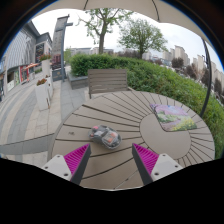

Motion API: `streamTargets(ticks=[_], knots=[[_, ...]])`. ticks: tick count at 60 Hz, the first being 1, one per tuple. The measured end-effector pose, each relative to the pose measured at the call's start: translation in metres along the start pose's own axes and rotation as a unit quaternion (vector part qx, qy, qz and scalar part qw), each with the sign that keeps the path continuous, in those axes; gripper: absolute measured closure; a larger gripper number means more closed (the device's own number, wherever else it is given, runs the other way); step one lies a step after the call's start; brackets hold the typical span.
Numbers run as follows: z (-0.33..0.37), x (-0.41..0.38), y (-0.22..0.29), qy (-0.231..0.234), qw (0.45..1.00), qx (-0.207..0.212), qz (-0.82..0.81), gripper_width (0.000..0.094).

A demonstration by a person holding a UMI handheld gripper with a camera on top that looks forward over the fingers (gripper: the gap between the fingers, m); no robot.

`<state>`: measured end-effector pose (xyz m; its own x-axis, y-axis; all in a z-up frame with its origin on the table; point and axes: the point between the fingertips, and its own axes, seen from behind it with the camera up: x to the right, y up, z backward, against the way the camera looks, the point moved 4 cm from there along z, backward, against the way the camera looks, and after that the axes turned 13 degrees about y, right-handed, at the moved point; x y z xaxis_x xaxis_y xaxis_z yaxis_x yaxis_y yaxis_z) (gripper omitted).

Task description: Arrange mouse

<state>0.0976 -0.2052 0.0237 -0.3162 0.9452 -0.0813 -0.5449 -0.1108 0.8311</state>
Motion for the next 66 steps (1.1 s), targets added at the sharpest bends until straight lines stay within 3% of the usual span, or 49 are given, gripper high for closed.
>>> streamTargets(ticks=[28, 32, 36, 47, 55, 66], knots=[[-0.075, 0.044, 0.038, -0.016, 1.0, -0.003, -0.026, 0.0096], [-0.08, 0.046, 0.038, -0.01, 0.999, -0.006, -0.036, 0.0193], [-0.082, 0.045, 0.037, 0.0, 0.999, -0.011, -0.04, 0.0474], [-0.071, 0.042, 0.048, 0.024, 0.999, -0.027, -0.019, 0.0518], [-0.025, 0.068, 0.114, 0.037, 0.999, 0.009, -0.027, 0.0519], [-0.011, 0.196, 0.195, -0.011, 0.998, 0.047, -0.044, 0.052]])
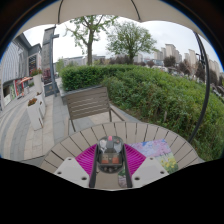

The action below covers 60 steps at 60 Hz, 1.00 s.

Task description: Arrange mouse

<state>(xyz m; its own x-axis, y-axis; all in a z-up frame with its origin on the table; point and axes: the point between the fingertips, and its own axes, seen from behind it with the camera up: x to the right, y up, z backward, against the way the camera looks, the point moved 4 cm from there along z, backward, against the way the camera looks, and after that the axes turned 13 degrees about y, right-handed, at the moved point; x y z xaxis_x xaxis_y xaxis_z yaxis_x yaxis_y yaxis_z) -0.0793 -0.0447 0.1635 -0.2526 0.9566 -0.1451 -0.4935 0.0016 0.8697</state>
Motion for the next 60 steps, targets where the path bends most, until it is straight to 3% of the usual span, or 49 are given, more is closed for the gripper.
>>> streamTargets(ticks=[7, 14, 25, 28, 31, 32, 34, 39, 60], knots=[[-0.03, 0.09, 0.001, -0.041, 0.999, -0.029, -0.01, 0.0522], [-0.061, 0.15, -0.032, -0.06, 0.997, -0.055, -0.009, 0.0522], [-0.087, 0.173, -0.099, -0.025, 0.994, -0.101, -0.019, 0.0493], [-0.087, 0.17, -0.102, -0.027, 0.995, -0.096, -0.031, 0.0415], [-0.078, 0.171, -0.103, -0.038, 0.993, -0.103, -0.041, 0.0117], [-0.075, 0.176, -0.1, -0.045, 0.993, -0.103, -0.044, 0.0076], [-0.065, 0.173, -0.1, -0.058, 0.992, -0.106, -0.045, 0.0113], [-0.035, 0.166, -0.088, -0.058, 0.991, -0.11, -0.04, 0.0086], [0.198, 0.09, -0.078, -0.052, 0.989, -0.131, -0.046, 0.0088]])
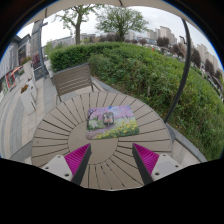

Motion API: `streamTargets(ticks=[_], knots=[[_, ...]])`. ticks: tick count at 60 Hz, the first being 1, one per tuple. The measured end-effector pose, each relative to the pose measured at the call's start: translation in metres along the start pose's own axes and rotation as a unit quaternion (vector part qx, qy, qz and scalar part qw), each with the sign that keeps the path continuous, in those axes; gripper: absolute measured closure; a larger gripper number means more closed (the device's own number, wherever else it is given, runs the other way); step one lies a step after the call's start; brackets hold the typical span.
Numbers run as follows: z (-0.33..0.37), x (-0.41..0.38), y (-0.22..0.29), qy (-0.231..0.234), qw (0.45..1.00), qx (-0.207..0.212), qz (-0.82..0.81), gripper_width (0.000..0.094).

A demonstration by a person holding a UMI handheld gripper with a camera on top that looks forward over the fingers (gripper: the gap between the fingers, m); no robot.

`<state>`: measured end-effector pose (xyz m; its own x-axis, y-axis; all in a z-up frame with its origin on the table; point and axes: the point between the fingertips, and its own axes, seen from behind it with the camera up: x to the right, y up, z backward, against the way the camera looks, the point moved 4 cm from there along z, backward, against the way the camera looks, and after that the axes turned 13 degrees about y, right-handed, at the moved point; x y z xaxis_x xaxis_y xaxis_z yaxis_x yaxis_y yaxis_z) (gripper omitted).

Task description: Arrange mouse

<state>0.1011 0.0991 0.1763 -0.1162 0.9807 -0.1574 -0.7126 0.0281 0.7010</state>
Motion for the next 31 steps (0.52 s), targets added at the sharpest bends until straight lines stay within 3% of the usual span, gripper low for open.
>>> streamTargets(ticks=[12, 31], knots=[[0.069, -0.018, -0.035, -0.002, 1.0, -0.003, 0.008, 0.0085], [0.075, -0.034, -0.057, 0.009, 1.0, -0.005, 0.01, 0.0085]])
